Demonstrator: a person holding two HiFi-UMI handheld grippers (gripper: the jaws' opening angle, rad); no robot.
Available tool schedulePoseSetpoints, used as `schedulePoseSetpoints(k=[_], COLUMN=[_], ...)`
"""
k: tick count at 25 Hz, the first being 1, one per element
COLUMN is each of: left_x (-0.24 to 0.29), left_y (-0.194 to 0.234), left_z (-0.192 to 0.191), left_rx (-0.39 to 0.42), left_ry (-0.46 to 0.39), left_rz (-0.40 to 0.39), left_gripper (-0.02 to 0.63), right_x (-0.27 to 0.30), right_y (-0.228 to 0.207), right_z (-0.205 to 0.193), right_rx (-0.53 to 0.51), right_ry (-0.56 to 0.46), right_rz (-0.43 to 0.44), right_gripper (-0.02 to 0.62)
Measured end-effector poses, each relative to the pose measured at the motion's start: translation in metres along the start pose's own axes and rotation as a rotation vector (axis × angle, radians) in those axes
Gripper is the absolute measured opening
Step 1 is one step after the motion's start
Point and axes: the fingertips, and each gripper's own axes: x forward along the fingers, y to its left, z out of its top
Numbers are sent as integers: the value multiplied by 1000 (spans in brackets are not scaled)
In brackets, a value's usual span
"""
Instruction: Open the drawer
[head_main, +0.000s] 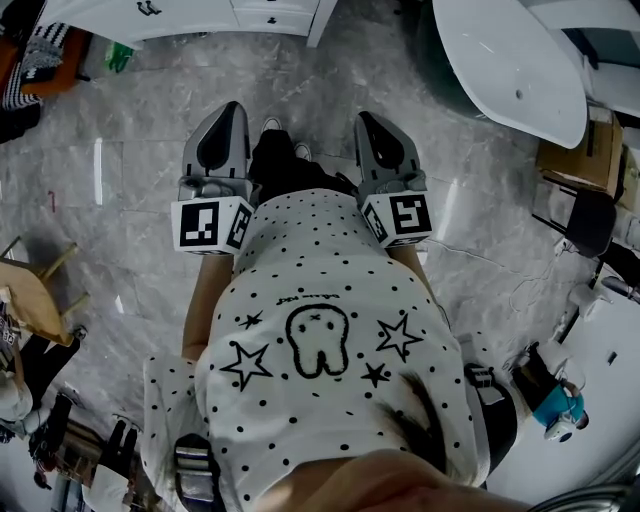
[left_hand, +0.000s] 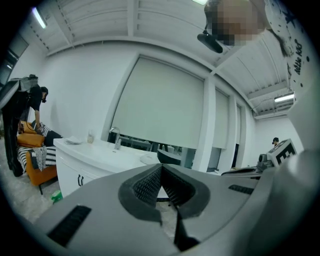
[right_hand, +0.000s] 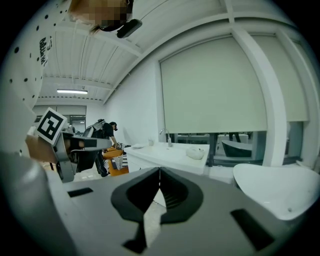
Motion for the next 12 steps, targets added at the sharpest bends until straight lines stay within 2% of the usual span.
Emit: schedulePoseSetpoints(k=[12], left_x=[65], left_y=[61], left_z=[31], left_rx=[-3], left_ry=[11], left_rz=[-82], left_gripper=[3], right_x=[86], right_y=[5], right_z=[36], right_rx=[18], right_ry=[-19], right_rz=[-45], right_gripper=[14])
